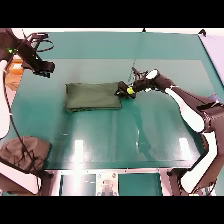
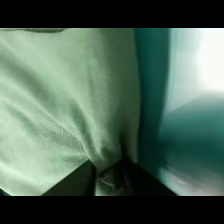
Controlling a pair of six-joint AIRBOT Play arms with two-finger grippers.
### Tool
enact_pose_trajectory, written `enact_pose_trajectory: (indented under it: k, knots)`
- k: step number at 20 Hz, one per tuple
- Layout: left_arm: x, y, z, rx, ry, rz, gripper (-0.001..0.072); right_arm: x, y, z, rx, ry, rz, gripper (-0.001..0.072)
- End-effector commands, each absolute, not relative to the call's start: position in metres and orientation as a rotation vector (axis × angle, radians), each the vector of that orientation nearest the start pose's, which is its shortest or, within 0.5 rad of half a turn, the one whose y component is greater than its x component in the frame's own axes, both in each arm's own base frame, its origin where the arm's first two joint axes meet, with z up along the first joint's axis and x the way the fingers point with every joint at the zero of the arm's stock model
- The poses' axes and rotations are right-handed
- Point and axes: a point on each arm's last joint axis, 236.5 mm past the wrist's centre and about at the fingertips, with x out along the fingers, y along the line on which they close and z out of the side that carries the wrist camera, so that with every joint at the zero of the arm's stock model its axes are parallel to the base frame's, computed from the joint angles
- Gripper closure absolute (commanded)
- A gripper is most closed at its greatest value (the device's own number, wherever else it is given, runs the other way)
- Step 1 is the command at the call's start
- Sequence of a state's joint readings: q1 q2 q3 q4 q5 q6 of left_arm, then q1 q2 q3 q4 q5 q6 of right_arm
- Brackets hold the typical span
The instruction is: Fold the shirts.
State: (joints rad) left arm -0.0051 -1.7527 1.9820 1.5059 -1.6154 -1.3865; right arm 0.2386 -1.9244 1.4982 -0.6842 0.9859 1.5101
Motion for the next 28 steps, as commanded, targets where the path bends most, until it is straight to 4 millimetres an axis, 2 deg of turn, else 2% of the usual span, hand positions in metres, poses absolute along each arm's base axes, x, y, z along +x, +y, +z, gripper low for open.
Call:
enact_pose_trajectory:
  k: [1,2,4,5,6,7,8,9,11,18,20,21,22,24,25,26,28]
  knots:
    - [0.468,-0.018,0.061,0.111,1.389,-0.191,0.0681,0.467,0.280,-0.082,0.754,1.383,0.521,0.0351]
    - [0.467,-0.018,0.061,0.111,1.393,-0.192,0.0681,0.463,0.273,-0.080,0.759,1.407,0.531,0.0262]
    - [0.467,-0.018,0.061,0.112,1.394,-0.192,0.0681,0.454,0.254,-0.072,0.767,1.460,0.566,0.0253]
    - [0.467,-0.018,0.061,0.112,1.394,-0.192,0.0681,0.451,0.242,-0.066,0.778,1.479,0.575,0.0152]
    - [0.467,-0.018,0.061,0.111,1.393,-0.192,0.0681,0.451,0.231,-0.059,0.791,1.481,0.575,0.0095]
    - [0.467,-0.018,0.061,0.111,1.391,-0.191,0.0680,0.456,0.220,-0.057,0.805,1.467,0.561,0.0077]
    - [0.467,-0.018,0.061,0.111,1.390,-0.191,0.0681,0.460,0.214,-0.058,0.814,1.459,0.548,0.0018]
    - [0.467,-0.019,0.061,0.109,1.390,-0.193,0.0681,0.463,0.211,-0.063,0.821,1.454,0.534,0.0012]
    - [0.467,-0.019,0.061,0.108,1.391,-0.193,0.0681,0.463,0.222,-0.074,0.822,1.459,0.530,0.0011]
    - [0.467,-0.019,0.061,0.108,1.393,-0.194,0.0680,0.461,0.309,-0.097,0.920,1.434,0.559,0.0011]
    - [0.467,-0.019,0.061,0.109,1.393,-0.194,0.0681,0.456,0.324,-0.099,0.940,1.439,0.588,0.0016]
    - [0.467,-0.019,0.061,0.109,1.393,-0.195,0.0680,0.454,0.327,-0.098,0.942,1.444,0.596,0.0191]
    - [0.467,-0.019,0.061,0.109,1.394,-0.195,0.0681,0.453,0.328,-0.094,0.942,1.448,0.613,0.0510]
    - [0.467,-0.019,0.061,0.109,1.393,-0.195,0.0680,0.455,0.330,-0.071,0.919,1.437,0.672,0.0648]
    - [0.467,-0.019,0.061,0.109,1.393,-0.195,0.0681,0.463,0.326,-0.051,0.886,1.398,0.691,0.0689]
    - [0.467,-0.019,0.061,0.109,1.393,-0.195,0.0681,0.473,0.318,-0.027,0.853,1.349,0.692,0.0689]
    - [0.467,-0.019,0.061,0.109,1.393,-0.194,0.0680,0.494,0.286,0.040,0.797,1.226,0.677,0.0690]
